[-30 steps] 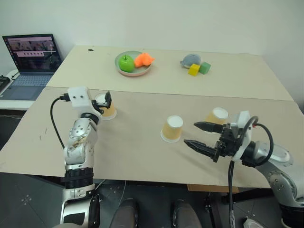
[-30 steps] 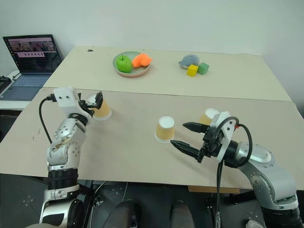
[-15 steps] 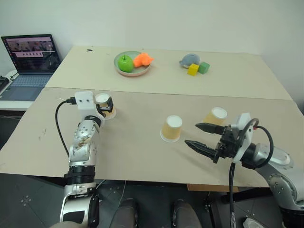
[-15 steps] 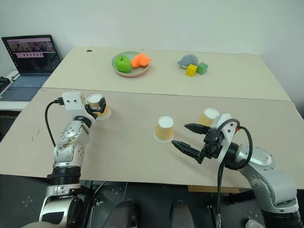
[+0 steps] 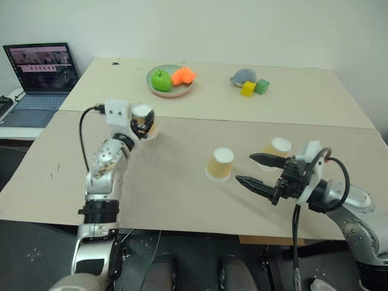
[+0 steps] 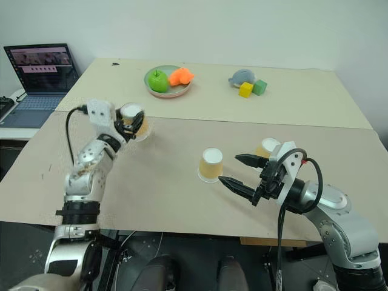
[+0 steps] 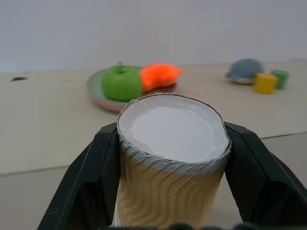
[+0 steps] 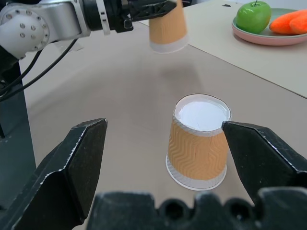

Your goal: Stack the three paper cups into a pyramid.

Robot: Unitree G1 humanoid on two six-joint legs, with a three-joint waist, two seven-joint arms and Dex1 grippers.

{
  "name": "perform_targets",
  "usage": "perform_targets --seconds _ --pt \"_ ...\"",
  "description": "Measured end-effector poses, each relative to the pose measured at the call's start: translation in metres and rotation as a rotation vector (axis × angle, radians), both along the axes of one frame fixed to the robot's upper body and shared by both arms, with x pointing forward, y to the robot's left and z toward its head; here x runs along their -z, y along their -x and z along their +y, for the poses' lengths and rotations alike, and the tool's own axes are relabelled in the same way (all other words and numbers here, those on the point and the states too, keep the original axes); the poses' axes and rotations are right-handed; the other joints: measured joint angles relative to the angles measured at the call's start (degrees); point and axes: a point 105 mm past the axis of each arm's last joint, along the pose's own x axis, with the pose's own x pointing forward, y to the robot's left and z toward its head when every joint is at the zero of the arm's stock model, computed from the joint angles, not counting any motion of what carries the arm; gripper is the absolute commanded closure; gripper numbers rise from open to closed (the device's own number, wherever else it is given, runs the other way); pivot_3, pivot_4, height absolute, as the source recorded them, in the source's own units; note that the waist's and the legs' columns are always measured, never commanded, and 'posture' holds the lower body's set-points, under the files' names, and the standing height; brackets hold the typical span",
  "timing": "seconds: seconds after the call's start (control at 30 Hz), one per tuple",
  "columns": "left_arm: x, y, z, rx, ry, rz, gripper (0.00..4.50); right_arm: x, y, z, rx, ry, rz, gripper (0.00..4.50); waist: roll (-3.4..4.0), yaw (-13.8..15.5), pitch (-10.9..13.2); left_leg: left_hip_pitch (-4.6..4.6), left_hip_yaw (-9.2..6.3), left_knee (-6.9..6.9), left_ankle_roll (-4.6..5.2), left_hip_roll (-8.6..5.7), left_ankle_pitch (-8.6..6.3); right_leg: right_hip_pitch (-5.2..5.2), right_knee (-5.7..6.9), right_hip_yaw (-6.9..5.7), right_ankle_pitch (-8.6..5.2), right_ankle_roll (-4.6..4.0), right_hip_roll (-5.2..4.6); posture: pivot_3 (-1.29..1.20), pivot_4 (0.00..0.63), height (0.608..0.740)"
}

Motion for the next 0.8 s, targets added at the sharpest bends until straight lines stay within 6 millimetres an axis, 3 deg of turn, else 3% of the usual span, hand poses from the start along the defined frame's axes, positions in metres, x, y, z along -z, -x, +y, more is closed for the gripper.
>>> perform_targets --seconds 0.1,0.2,0.37,0.5,0.8 --pt "-0.001 0.028 -0.025 0.322 -0.097 0.021 1.85 0.001 0.002 0.0 -0.011 0.003 0.011 0.0 0.0 -0.4 0.0 0.01 0.02 -0.05 -0.01 0.03 0.01 -0.08 0.03 0.03 -0.01 -0.02 0.02 0.0 0.15 0.678" --pt "0.013 0.052 -0.024 0.534 -0.169 0.115 1.85 0.008 0.007 -0.008 0.002 0.024 0.052 0.0 0.01 -0.7 0.0 0.01 0.03 -0.07 -0.02 0.05 0.01 -0.15 0.12 0.04 -0.04 -0.05 0.03 0.0 0.15 0.678" --pt "0.029 0.075 -0.021 0.743 -0.243 0.27 1.85 0.006 0.015 -0.029 0.041 0.061 0.066 0.0 0.01 -0.3 0.0 0.07 0.02 -0.02 -0.02 0.04 0.02 0.0 0.07 0.03 -0.03 -0.03 0.03 0.0 0.15 0.678" --pt "0.036 0.075 -0.026 0.809 -0.249 0.313 1.85 -0.009 0.015 -0.051 0.11 0.077 0.019 0.0 0.0 0.1 0.0 0.06 0.01 -0.03 -0.01 0.03 0.01 0.05 -0.01 0.01 -0.02 -0.01 0.03 0.0 0.15 0.678" --pt "0.054 0.072 -0.053 0.885 -0.296 0.281 1.85 -0.008 0.015 -0.052 0.126 0.075 0.02 0.0 -0.02 0.0 0.0 0.05 0.01 -0.02 0.0 0.03 0.01 0.05 0.0 0.03 -0.02 -0.01 0.03 0.0 0.15 0.678"
